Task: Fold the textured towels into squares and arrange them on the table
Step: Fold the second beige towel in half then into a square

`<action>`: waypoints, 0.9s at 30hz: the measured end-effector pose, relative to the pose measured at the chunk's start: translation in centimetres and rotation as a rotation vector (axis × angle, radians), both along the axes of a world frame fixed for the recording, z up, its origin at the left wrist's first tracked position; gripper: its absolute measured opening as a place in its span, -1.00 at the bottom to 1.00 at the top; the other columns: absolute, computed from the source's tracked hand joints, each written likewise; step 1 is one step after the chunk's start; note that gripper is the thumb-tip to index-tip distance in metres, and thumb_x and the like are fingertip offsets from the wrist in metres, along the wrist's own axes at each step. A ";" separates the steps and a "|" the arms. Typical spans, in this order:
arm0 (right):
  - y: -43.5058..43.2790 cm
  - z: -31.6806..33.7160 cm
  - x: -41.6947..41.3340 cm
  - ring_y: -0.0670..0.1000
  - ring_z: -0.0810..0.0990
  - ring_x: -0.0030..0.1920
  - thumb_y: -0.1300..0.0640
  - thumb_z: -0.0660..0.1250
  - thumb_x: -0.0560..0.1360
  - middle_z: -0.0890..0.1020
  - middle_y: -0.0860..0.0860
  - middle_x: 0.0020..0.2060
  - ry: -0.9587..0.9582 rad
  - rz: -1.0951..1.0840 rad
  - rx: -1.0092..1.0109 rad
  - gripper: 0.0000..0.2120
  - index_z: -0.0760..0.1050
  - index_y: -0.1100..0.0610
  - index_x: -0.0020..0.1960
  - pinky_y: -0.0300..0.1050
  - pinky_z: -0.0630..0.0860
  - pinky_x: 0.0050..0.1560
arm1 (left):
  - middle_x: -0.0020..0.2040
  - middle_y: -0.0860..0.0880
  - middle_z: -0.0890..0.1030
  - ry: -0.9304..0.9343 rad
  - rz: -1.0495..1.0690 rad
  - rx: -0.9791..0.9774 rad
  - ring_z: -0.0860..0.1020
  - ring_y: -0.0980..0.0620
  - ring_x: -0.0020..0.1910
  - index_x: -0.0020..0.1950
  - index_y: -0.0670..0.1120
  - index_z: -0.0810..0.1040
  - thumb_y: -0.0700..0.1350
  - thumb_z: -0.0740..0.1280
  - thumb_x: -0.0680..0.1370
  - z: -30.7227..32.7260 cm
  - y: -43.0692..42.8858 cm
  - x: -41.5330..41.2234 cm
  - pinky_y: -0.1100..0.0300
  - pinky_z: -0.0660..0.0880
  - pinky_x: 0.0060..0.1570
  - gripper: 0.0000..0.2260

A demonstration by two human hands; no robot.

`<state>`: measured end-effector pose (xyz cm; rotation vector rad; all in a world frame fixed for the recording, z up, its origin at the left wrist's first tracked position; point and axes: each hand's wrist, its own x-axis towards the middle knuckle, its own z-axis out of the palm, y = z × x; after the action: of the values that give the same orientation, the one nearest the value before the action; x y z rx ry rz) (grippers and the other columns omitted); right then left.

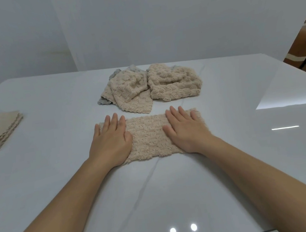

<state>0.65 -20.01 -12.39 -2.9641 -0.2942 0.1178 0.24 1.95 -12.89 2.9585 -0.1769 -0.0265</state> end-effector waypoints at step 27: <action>-1.1 0.5 -6.5 0.04 -0.27 0.55 -0.14 -0.17 0.64 -0.18 -0.04 0.57 0.005 0.008 -0.030 -0.45 -0.19 -0.04 0.58 0.18 -0.26 0.50 | 0.58 0.01 -0.23 -0.008 -0.146 0.049 -0.25 0.05 0.54 0.58 -0.03 -0.21 0.09 -0.23 0.61 0.3 -4.2 -6.3 -0.02 -0.26 0.50 -0.46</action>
<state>-5.81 -21.15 -11.84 -2.9922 -0.3069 0.1320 -6.03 -2.26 -12.54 2.9882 -0.3979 -0.0392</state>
